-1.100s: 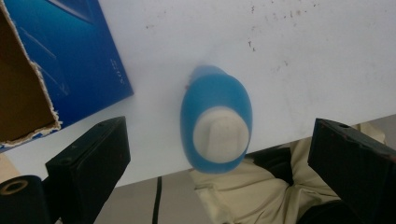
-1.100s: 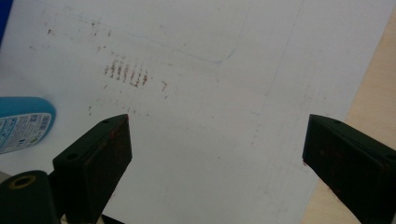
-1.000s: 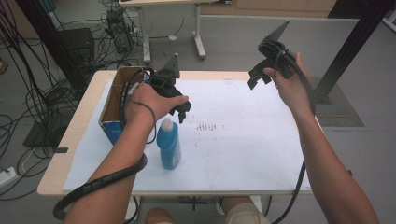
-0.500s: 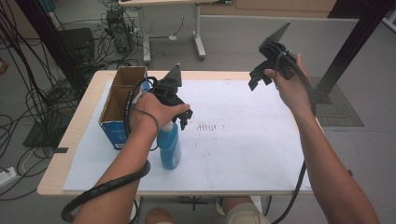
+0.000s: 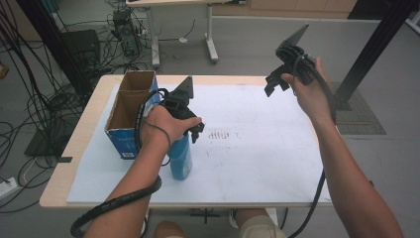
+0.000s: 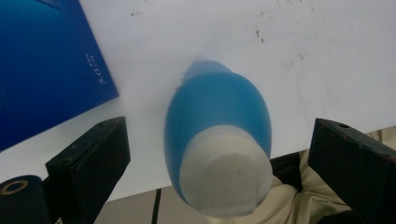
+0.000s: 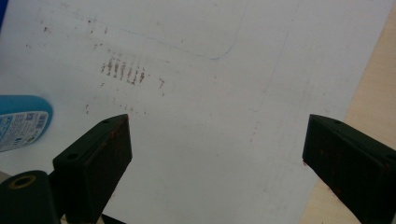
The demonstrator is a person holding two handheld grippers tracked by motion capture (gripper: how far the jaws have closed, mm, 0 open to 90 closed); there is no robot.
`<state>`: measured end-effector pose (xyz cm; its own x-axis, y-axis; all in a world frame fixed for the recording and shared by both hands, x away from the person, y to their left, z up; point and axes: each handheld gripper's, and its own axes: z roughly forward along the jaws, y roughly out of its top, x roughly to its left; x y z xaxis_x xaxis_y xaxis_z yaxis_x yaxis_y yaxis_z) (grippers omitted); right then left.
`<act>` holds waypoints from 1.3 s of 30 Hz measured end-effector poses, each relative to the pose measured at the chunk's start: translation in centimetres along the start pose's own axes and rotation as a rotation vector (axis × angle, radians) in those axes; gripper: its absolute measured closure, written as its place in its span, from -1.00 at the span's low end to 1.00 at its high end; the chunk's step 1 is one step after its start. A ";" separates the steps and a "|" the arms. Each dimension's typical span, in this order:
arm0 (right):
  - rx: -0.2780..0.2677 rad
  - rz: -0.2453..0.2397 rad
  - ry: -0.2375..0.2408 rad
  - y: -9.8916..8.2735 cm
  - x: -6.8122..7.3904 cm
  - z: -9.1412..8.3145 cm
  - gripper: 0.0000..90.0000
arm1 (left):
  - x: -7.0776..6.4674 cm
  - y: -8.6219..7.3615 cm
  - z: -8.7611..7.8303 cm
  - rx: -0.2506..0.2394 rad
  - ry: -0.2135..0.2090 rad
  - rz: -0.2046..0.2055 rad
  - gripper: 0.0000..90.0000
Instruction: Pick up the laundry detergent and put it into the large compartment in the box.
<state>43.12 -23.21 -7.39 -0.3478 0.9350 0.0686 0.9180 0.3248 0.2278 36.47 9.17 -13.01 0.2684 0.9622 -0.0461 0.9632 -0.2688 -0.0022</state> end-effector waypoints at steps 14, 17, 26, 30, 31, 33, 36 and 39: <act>0.000 0.003 0.003 -0.1 -0.1 0.1 -0.82 | -0.3 0.0 1.5 0.006 -0.004 0.011 -0.86; 0.000 0.004 0.006 -0.1 -0.2 0.2 -0.82 | -0.4 0.0 2.0 0.012 0.006 0.018 -0.86; 0.000 0.004 0.006 -0.2 -0.2 0.2 -0.82 | -0.7 -0.1 2.6 0.014 0.019 0.017 -0.86; 0.001 0.003 0.006 -0.1 -0.1 0.3 -0.82 | -0.7 0.0 2.6 0.012 0.023 0.021 -0.86; 0.002 0.002 0.005 -0.1 -0.1 0.4 -0.82 | -0.7 -0.1 2.6 0.011 0.023 0.020 -0.86; 0.002 0.001 0.004 -0.1 -0.2 0.4 -0.82 | -0.7 -0.1 2.6 0.011 0.023 0.021 -0.86; 0.004 0.007 0.004 -0.1 -0.2 0.4 -0.82 | -0.7 -0.1 2.7 0.010 0.022 0.024 -0.86; 0.005 0.006 0.004 0.0 -0.2 0.4 -0.82 | -0.6 -0.1 2.8 0.008 0.019 0.023 -0.86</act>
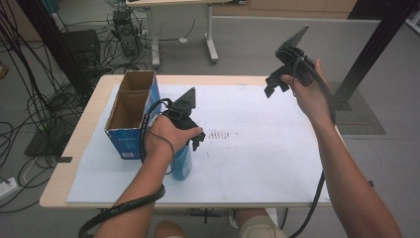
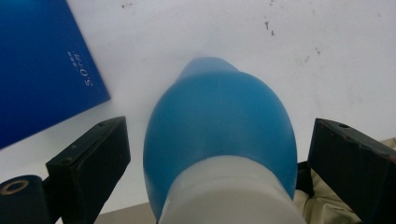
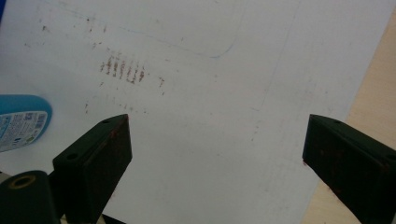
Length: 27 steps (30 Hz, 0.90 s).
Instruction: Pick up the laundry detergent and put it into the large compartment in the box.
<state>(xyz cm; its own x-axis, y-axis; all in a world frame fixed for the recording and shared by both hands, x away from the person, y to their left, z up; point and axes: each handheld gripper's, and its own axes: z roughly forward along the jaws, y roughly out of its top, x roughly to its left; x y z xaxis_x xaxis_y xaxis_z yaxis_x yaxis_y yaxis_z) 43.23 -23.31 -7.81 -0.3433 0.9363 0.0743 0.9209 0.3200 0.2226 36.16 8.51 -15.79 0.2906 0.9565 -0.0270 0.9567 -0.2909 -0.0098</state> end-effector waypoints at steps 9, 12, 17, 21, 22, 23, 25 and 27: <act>0.001 -0.002 0.000 0.1 0.1 0.1 -0.82 | 0.0 0.0 0.1 -0.002 -0.001 0.000 -0.86; 0.002 -0.002 0.000 0.1 0.1 0.1 -0.82 | 0.0 0.0 0.0 -0.006 0.001 0.002 -0.86; 0.001 -0.002 -0.001 0.1 0.0 0.1 -0.82 | 0.0 -0.1 0.0 -0.008 0.002 0.000 -0.86; 0.001 0.000 0.001 0.1 0.0 0.1 -0.82 | 0.0 -0.1 0.0 -0.006 0.002 0.000 -0.85; 0.001 0.001 0.001 0.1 0.0 0.1 -0.82 | 0.0 -0.1 0.0 -0.006 0.001 0.000 -0.85; 0.001 0.001 0.001 0.1 0.0 0.1 -0.82 | 0.0 -0.1 0.0 -0.006 0.001 0.000 -0.85; 0.002 -0.001 -0.001 0.1 0.1 0.1 -0.82 | 0.0 -0.1 0.0 -0.008 0.000 0.000 -0.85; 0.002 0.000 -0.001 0.1 0.1 0.1 -0.82 | 0.0 -0.1 -0.1 -0.010 -0.001 -0.001 -0.85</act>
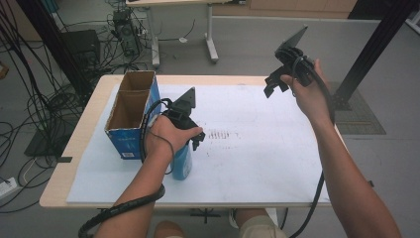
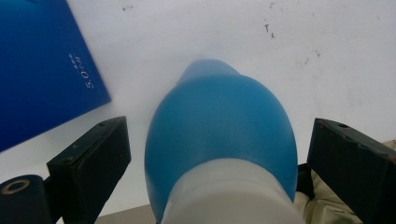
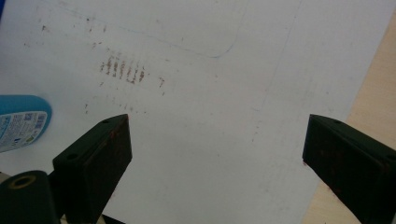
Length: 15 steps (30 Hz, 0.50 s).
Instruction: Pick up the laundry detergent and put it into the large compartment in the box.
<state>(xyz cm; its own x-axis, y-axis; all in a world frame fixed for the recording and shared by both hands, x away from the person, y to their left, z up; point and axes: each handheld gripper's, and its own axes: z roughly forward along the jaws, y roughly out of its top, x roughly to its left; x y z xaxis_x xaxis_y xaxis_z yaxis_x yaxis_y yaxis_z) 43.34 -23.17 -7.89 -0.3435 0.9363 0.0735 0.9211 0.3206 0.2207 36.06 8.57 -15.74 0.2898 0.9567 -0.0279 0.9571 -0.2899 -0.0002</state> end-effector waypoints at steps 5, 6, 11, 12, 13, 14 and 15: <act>0.001 -0.003 -0.001 0.0 0.1 0.1 -0.82 | 0.0 0.0 -0.1 -0.002 0.001 0.001 -0.85; 0.002 -0.003 0.001 0.1 0.1 0.1 -0.82 | 0.0 0.0 -0.1 -0.001 0.004 0.001 -0.85; 0.000 -0.001 0.000 0.0 0.1 0.0 -0.82 | 0.0 -0.1 0.0 -0.002 0.003 -0.002 -0.85; 0.000 0.001 -0.002 0.0 0.1 0.0 -0.82 | 0.0 -0.1 0.0 -0.003 0.003 -0.003 -0.85; 0.001 -0.001 0.000 0.0 0.1 0.0 -0.82 | 0.0 -0.1 0.0 -0.004 0.003 -0.003 -0.85; 0.001 -0.001 0.000 0.0 0.1 0.1 -0.82 | -0.1 -0.1 0.0 -0.003 0.004 -0.003 -0.85; 0.001 -0.001 0.000 0.0 0.1 0.1 -0.82 | -0.1 -0.1 0.0 -0.003 0.004 -0.003 -0.85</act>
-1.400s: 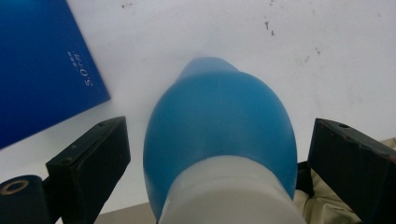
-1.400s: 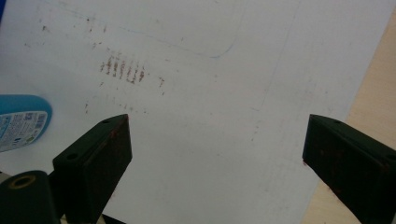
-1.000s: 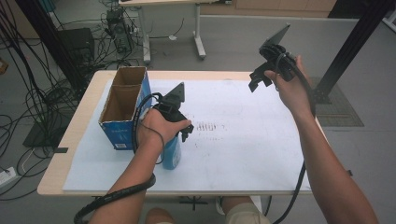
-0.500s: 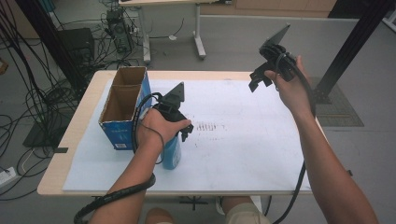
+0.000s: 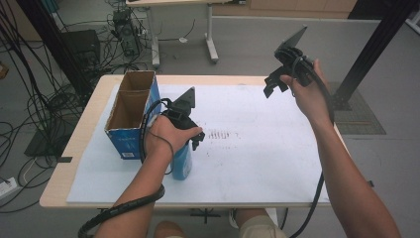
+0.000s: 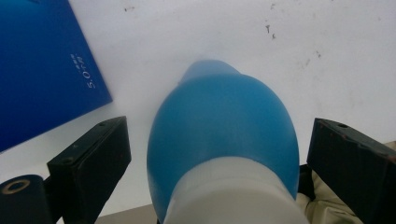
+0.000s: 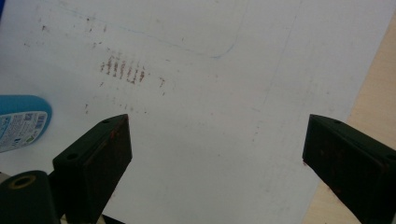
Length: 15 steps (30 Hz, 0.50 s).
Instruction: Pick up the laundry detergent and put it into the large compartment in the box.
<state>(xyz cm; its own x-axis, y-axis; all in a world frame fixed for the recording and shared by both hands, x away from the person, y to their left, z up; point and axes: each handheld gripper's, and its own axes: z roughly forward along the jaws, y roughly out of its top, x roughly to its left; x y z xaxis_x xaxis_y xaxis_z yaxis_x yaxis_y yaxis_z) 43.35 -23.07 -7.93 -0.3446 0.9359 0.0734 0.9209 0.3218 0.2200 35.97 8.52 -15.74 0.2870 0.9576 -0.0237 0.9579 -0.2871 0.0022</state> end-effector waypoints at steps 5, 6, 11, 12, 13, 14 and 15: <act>0.000 -0.002 -0.001 0.0 0.1 0.0 -0.82 | 0.0 0.0 -0.1 0.000 0.001 0.003 -0.85; -0.001 -0.005 -0.002 0.0 0.1 0.0 -0.82 | 0.0 0.0 -0.1 -0.002 0.000 0.004 -0.85; 0.000 -0.003 -0.002 0.0 0.1 0.1 -0.82 | 0.0 -0.1 -0.2 -0.003 0.004 0.004 -0.85; 0.000 -0.003 -0.002 0.0 0.1 0.1 -0.82 | 0.0 -0.1 -0.2 -0.003 0.004 0.004 -0.85; -0.001 -0.004 -0.002 0.0 0.1 0.1 -0.82 | 0.1 -0.1 -0.2 -0.003 0.002 0.003 -0.85; -0.001 -0.004 -0.002 0.0 0.1 0.1 -0.82 | 0.1 -0.1 -0.2 -0.003 0.002 0.003 -0.85; 0.002 -0.001 -0.003 0.1 0.1 0.1 -0.82 | 0.0 -0.1 -0.2 -0.002 0.003 0.004 -0.85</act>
<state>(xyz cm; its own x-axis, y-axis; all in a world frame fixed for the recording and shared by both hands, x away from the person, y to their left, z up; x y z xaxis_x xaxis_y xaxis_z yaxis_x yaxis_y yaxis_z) 43.39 -22.97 -7.97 -0.3451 0.9359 0.0705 0.9208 0.3231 0.2183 35.92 8.59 -15.55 0.2907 0.9566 -0.0208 0.9568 -0.2907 0.0043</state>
